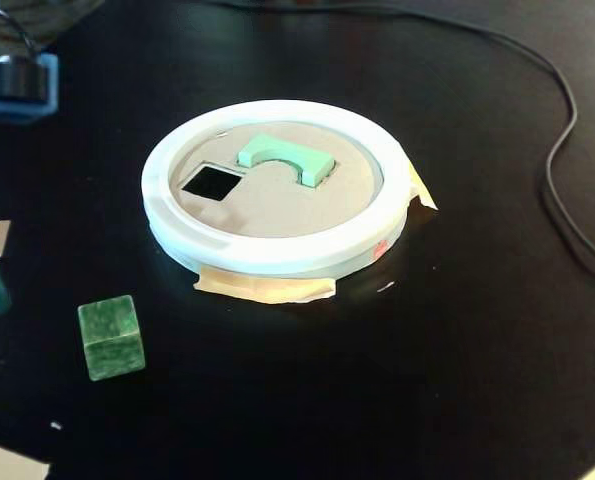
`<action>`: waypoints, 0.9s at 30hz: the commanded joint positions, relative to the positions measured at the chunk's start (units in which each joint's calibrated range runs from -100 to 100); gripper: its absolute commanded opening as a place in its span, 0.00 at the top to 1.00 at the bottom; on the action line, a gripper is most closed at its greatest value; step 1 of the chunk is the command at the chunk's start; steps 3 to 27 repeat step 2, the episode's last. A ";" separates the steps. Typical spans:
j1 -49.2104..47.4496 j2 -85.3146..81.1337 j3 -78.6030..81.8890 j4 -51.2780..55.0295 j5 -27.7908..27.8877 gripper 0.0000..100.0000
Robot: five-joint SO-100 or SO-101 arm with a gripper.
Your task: Pick up the U shape block and drop it in corresponding U shaped hole
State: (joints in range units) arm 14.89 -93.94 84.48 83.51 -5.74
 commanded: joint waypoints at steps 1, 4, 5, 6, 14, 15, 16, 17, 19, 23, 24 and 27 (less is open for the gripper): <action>0.47 -1.76 0.22 -0.77 5.18 0.18; 0.47 -2.48 0.49 -0.67 5.86 0.18; 0.47 -2.48 0.49 -0.67 5.86 0.18; 0.47 -2.48 0.49 -0.67 5.86 0.18; 0.47 -2.48 0.49 -0.67 5.86 0.18; 0.47 -2.48 0.49 -0.67 5.86 0.18; 0.47 -2.48 0.49 -0.67 5.86 0.18; 0.47 -2.48 0.49 -0.67 5.86 0.18; 0.47 -2.48 0.49 -0.67 5.86 0.18; 0.47 -2.48 0.49 -0.67 5.86 0.18; 0.47 -2.48 0.49 -0.67 5.86 0.18; 0.47 -2.48 0.49 -0.67 5.86 0.18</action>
